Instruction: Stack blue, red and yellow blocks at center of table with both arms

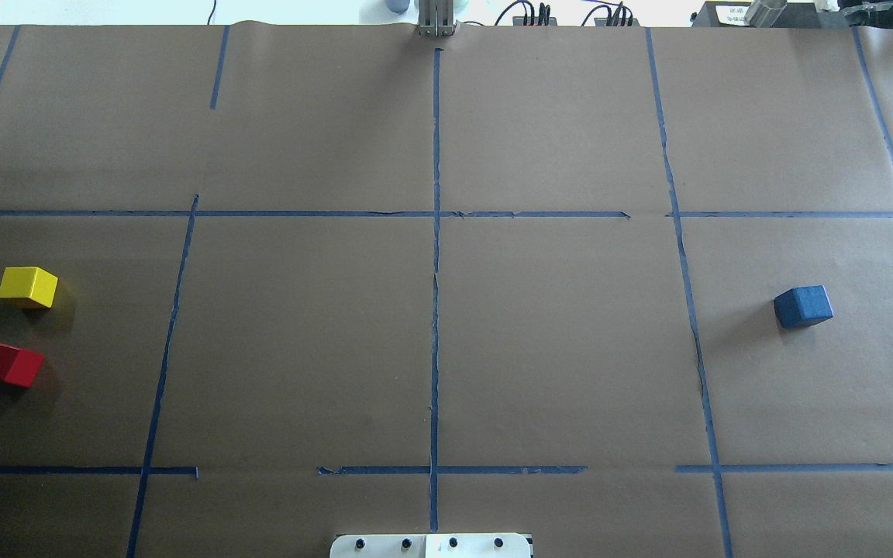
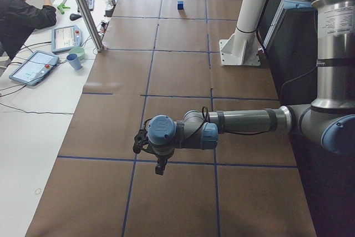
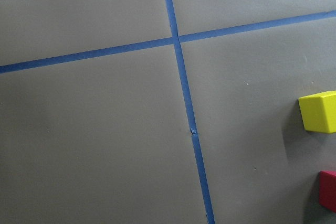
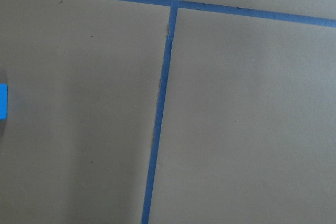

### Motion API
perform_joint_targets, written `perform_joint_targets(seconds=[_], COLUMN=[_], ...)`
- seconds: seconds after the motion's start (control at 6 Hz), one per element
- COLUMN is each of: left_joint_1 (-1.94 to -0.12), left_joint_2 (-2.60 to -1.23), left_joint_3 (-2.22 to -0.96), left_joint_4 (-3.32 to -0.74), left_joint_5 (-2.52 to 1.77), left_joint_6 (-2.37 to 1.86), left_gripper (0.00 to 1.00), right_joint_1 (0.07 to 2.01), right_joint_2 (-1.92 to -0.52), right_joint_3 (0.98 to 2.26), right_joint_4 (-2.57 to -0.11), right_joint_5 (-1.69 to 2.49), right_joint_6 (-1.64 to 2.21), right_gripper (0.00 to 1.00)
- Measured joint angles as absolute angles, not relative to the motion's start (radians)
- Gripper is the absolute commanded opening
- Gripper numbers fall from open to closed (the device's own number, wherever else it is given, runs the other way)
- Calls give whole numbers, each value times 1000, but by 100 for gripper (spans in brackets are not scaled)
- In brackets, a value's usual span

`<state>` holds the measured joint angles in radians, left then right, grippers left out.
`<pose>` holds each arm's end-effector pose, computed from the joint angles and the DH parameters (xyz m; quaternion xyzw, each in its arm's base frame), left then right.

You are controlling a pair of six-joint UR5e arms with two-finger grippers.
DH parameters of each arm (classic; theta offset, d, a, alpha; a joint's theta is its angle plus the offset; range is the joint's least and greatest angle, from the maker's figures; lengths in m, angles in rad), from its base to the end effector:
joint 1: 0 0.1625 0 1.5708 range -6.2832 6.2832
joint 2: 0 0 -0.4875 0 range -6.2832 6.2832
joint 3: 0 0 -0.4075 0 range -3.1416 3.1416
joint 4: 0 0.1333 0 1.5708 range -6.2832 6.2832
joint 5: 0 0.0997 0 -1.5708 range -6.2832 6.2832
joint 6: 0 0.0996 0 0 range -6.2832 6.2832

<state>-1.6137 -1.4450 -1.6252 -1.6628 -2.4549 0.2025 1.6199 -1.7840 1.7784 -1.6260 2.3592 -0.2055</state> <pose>-0.0754 -0.4435 0.7363 0.0616 0.4234 0.0764 0.9006 0.0822 -0.3960 0.7174 0.0209 -0.3843 -0.0605 0.9210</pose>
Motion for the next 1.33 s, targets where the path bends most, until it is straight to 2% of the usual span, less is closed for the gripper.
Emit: perform_joint_targets(seconds=[0.67,1.33], left_joint_1=[-1613,-1612], left_joint_2=[-1445,-1443], left_joint_3=[-1626,-1626], left_joint_4=[-1668,-1670], left_joint_5=[-2456,-2456], left_joint_6=[204,205], left_gripper=[100,100], right_joint_1=[1603,1400], right_joint_2=[-1777,-1753], right_joint_3=[1784,1804], right_joint_4=[-1573,-1292], right_joint_5=[2367,2395], right_joint_6=[-203,61], right_gripper=[100,100])
